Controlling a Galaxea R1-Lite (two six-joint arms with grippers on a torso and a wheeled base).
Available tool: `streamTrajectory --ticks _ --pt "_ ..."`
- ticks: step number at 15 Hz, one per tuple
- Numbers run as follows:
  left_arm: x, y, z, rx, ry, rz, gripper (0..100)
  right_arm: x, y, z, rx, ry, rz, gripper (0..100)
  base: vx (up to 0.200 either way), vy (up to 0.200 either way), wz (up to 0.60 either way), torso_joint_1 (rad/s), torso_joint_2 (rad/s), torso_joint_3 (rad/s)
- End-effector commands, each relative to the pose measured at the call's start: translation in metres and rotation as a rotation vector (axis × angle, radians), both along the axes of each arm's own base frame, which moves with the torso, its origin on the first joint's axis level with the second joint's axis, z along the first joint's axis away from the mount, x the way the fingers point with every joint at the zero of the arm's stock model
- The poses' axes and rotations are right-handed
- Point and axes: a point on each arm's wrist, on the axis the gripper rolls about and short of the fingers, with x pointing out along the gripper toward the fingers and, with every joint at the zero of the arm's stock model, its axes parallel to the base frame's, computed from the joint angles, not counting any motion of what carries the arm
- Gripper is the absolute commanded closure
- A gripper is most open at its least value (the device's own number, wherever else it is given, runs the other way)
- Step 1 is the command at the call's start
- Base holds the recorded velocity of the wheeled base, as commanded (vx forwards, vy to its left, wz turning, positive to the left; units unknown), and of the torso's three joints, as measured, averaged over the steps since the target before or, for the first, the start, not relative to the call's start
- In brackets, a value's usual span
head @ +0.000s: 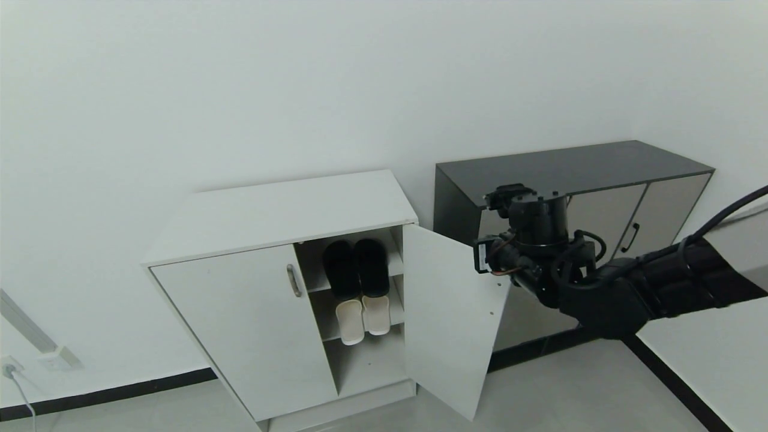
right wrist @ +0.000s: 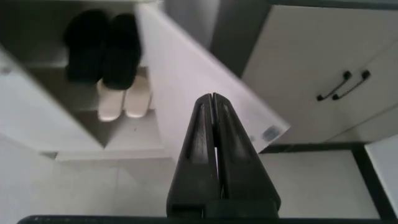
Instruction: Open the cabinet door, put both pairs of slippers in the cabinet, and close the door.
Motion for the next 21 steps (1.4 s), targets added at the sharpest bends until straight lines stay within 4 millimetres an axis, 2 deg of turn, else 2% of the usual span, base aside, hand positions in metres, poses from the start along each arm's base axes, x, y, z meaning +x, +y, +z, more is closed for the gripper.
streamTrajectory --ticks 1,5,9,15,21 --pt "0.000 0.000 0.000 -0.002 0.000 0.000 100 0.036 -0.008 -0.006 0.024 0.041 -0.049 100 0.000 0.000 0.00 0.000 0.00 0.000" --pt "0.000 0.000 0.000 0.000 0.000 0.001 100 0.074 -0.020 -0.019 0.044 0.094 -0.085 100 0.000 0.000 0.00 0.000 0.00 0.000" --pt "0.000 0.000 0.000 0.000 0.000 -0.001 100 0.098 -0.030 -0.037 0.043 0.114 -0.115 100 0.000 0.000 0.00 0.000 0.00 0.000" --pt "0.000 0.000 0.000 0.000 0.000 -0.001 100 0.099 -0.034 -0.041 0.073 0.184 -0.101 100 0.000 0.000 0.00 0.000 0.00 0.000" --pt "0.000 0.000 0.000 0.001 0.000 -0.001 100 0.085 -0.021 -0.042 0.053 0.225 -0.068 100 0.000 0.000 0.00 0.000 0.00 0.000"
